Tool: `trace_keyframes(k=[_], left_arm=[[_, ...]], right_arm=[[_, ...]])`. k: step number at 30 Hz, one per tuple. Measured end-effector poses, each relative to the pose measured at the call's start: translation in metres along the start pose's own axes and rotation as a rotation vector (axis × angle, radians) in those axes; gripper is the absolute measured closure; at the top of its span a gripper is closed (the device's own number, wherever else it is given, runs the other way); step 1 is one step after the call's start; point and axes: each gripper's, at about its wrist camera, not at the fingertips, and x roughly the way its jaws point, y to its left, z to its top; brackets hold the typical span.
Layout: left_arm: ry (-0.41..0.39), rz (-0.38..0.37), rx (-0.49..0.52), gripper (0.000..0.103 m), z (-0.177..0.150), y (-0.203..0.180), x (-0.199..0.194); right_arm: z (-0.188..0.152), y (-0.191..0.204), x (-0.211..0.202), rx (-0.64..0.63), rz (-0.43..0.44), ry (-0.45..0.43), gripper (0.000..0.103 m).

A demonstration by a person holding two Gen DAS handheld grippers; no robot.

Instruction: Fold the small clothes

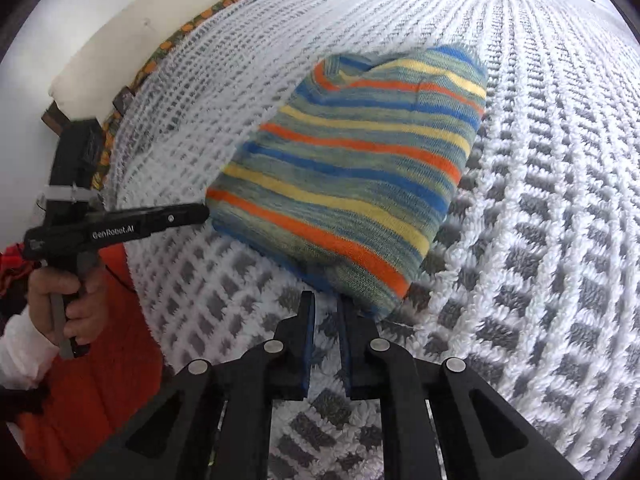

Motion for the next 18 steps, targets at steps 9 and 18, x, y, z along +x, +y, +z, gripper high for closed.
trace_keyframes(k=[9, 18], left_arm=[[-0.158, -0.06, 0.06, 0.053, 0.059, -0.033, -0.024], [-0.123, -0.141, 0.031, 0.053, 0.045, -0.035, -0.01]], right_arm=[[0.101, -0.035, -0.019, 0.089, 0.26, 0.188, 0.058], [0.062, -0.038, -0.076, 0.15, 0.264, 0.039, 0.05]])
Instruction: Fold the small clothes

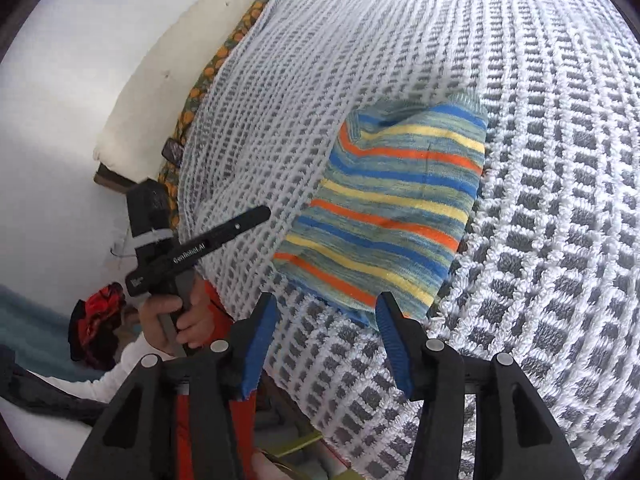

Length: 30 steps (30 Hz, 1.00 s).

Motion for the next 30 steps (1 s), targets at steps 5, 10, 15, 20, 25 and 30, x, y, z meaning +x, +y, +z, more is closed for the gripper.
trace_keyframes(k=[5, 10, 15, 20, 25, 30], left_arm=[[0.066, 0.002, 0.126, 0.053, -0.013, -0.037, 0.038], [0.126, 0.086, 0.185, 0.054, -0.039, -0.042, 0.072], [0.115, 0.086, 0.193, 0.054, -0.044, -0.04, 0.065], [0.107, 0.052, 0.151, 0.053, -0.045, -0.032, 0.066], [0.104, 0.055, 0.165, 0.052, -0.045, -0.033, 0.068], [0.099, 0.048, 0.154, 0.052, -0.045, -0.032, 0.069]], right_arm=[[0.059, -0.002, 0.0, 0.038, -0.036, -0.15, 0.05], [0.138, -0.062, 0.081, 0.281, -0.015, 0.005, 0.051], [0.169, -0.107, 0.127, 0.425, -0.217, 0.009, 0.051], [0.192, -0.057, 0.099, 0.224, -0.255, 0.007, 0.051], [0.212, -0.028, 0.157, -0.092, -0.462, 0.298, 0.052], [0.204, -0.017, 0.203, -0.404, -0.641, 0.479, 0.087]])
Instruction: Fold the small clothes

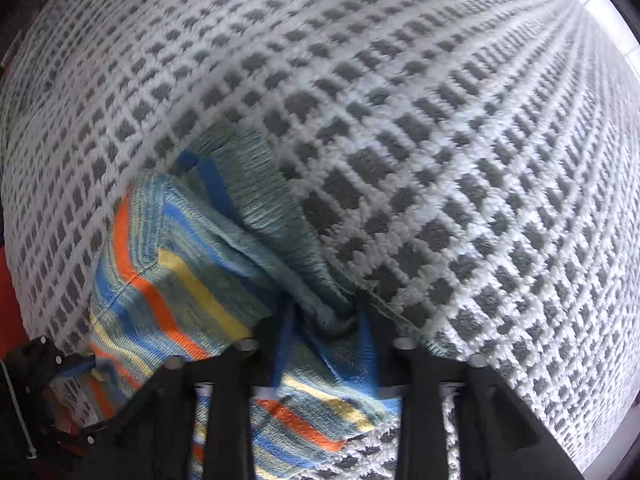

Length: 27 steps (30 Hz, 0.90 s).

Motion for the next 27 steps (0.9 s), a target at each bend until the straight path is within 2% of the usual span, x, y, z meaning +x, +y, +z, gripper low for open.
trace_keyframes(k=[1, 6, 7, 9, 12, 14, 15, 16, 18, 21, 23, 26, 27], left_arm=[[-0.001, 0.002, 0.001, 0.052, 0.0, 0.0, 0.0], [0.003, 0.001, -0.001, 0.052, 0.0, 0.0, 0.002], [0.005, 0.002, 0.0, 0.052, 0.0, 0.0, 0.002], [0.011, 0.001, 0.0, 0.052, 0.001, 0.0, 0.001], [0.026, -0.021, -0.044, 0.051, 0.004, 0.005, -0.008], [0.031, -0.056, -0.096, 0.042, 0.006, 0.012, -0.018], [0.031, -0.069, -0.116, 0.039, 0.006, 0.014, -0.023], [0.031, -0.065, -0.128, 0.035, 0.006, 0.015, -0.026], [0.037, -0.028, -0.136, 0.035, 0.006, 0.015, -0.031], [0.056, 0.013, -0.153, 0.035, 0.004, 0.015, -0.033], [0.066, 0.045, -0.161, 0.035, 0.002, 0.016, -0.032], [0.082, 0.087, -0.172, 0.035, -0.001, 0.018, -0.036], [0.08, 0.097, -0.172, 0.035, -0.003, 0.019, -0.04]], right_arm=[[0.002, 0.005, -0.003, -0.017, -0.021, -0.012, 0.091], [0.009, 0.014, -0.037, -0.012, -0.1, -0.212, 0.09], [0.008, 0.013, -0.035, -0.003, -0.111, -0.222, 0.09], [0.005, 0.006, -0.026, 0.034, -0.108, -0.198, 0.089], [-0.012, -0.012, -0.049, 0.155, -0.076, -0.296, 0.085], [-0.04, -0.029, -0.078, 0.276, 0.012, -0.391, 0.073], [-0.057, -0.031, -0.089, 0.317, 0.057, -0.423, 0.062], [-0.077, -0.03, -0.098, 0.341, 0.098, -0.448, 0.058], [-0.115, -0.01, -0.11, 0.34, 0.176, -0.479, 0.058], [-0.179, 0.038, -0.104, 0.31, 0.281, -0.507, 0.058], [-0.211, 0.072, -0.078, 0.299, 0.296, -0.497, 0.058], [-0.244, 0.095, -0.022, 0.338, 0.253, -0.381, 0.058], [-0.254, 0.095, -0.02, 0.374, 0.241, -0.406, 0.058]])
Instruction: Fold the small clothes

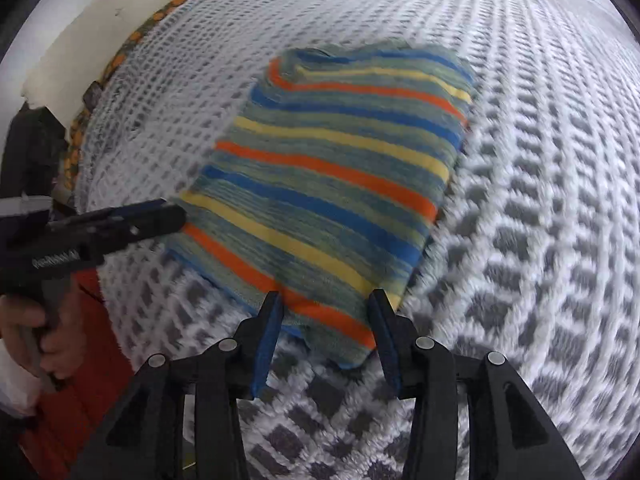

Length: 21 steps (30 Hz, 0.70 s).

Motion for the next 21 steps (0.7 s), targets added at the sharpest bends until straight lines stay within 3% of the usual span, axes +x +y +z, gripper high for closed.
trace_keyframes(k=[2, 4, 7, 16, 21], left_arm=[[-0.018, 0.033, 0.009, 0.035, -0.002, 0.0, -0.009], [-0.031, 0.057, 0.014, 0.035, -0.004, 0.0, -0.016], [-0.041, 0.084, 0.018, 0.035, -0.003, -0.001, -0.021], [-0.059, 0.148, 0.066, 0.035, -0.004, -0.008, -0.026], [-0.053, 0.144, 0.064, 0.035, -0.007, -0.005, -0.026]], right_arm=[[-0.009, -0.006, -0.015, 0.081, 0.038, -0.074, 0.056], [-0.014, -0.007, -0.035, 0.128, 0.058, -0.141, 0.046], [-0.023, -0.011, -0.052, 0.16, 0.059, -0.195, 0.039], [-0.045, -0.026, -0.061, 0.222, 0.057, -0.183, 0.039], [-0.05, -0.027, -0.058, 0.248, 0.071, -0.178, 0.039]])
